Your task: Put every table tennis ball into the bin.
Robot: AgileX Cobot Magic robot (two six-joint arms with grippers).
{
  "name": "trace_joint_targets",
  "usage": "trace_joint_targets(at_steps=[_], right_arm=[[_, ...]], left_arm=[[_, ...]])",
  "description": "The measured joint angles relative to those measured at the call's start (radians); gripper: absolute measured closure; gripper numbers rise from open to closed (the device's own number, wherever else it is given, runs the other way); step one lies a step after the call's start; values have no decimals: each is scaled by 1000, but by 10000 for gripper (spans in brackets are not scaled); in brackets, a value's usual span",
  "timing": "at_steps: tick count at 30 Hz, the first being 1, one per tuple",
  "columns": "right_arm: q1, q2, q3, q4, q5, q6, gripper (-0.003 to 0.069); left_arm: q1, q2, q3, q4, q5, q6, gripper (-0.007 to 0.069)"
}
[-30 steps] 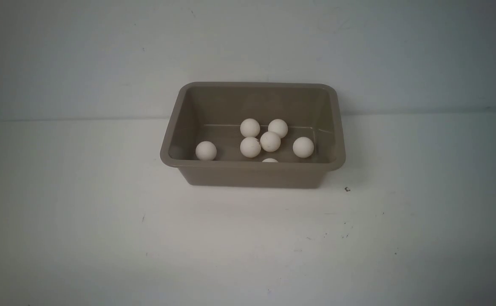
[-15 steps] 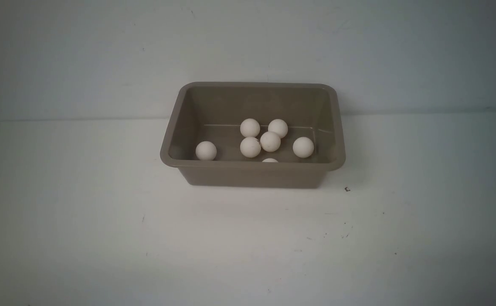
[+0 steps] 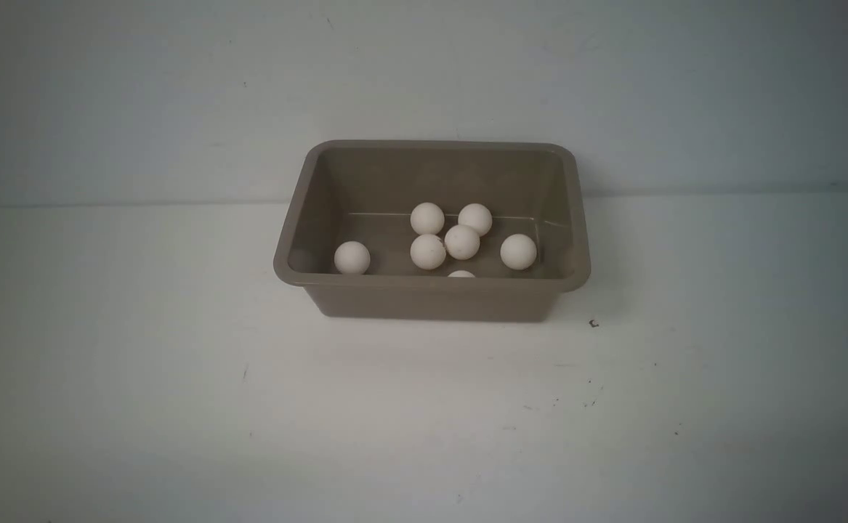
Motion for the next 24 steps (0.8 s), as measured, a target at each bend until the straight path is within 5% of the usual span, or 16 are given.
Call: trace_joint_targets(at_steps=[24], right_arm=[[0, 0, 0, 0, 0, 0, 197]], left_arm=[[0, 0, 0, 0, 0, 0, 230]])
